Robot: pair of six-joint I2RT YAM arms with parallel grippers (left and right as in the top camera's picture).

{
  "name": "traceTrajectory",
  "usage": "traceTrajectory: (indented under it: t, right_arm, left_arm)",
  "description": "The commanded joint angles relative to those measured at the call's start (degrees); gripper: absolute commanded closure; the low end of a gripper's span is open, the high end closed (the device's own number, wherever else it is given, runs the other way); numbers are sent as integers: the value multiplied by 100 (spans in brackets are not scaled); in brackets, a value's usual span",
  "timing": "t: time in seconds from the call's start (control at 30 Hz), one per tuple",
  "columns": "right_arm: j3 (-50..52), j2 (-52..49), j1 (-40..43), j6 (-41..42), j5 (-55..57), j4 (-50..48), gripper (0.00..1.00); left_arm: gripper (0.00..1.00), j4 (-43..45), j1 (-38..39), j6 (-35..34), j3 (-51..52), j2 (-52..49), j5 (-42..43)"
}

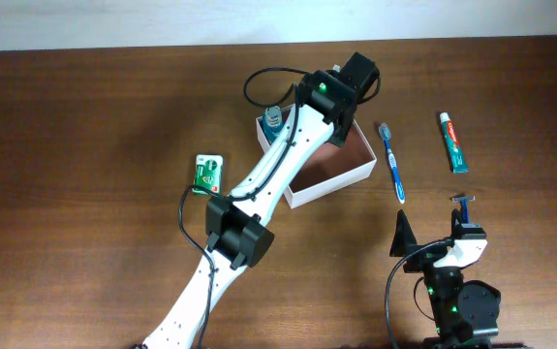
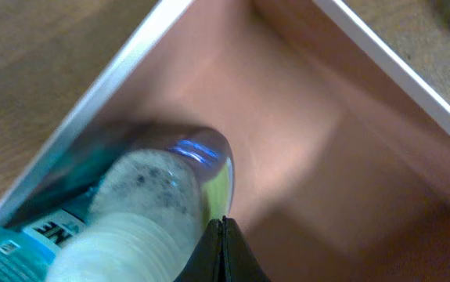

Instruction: Pack container

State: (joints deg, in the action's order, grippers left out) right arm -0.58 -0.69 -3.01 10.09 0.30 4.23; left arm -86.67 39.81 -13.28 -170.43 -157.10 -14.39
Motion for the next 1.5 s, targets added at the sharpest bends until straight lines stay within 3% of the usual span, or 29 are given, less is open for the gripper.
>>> traceTrajectory:
  t: [0.0,0.83,1.0,1.47]
  right_arm:
    - [26,44,-37,-20,-9,33,2]
    - [26,44,-37,-20,-9,33,2]
    - [26,44,-37,-20,-9,33,1]
    - [26,44,-37,-20,-9,33,2]
  left_arm:
    - [97,-63,55,-173,-4,-118,149]
    - [97,-105,42,-424,-4,-345,-643]
    - [89,-13,55,-302,-9,-345,-643]
    - [83,92,223,-258,-706,-339,-177]
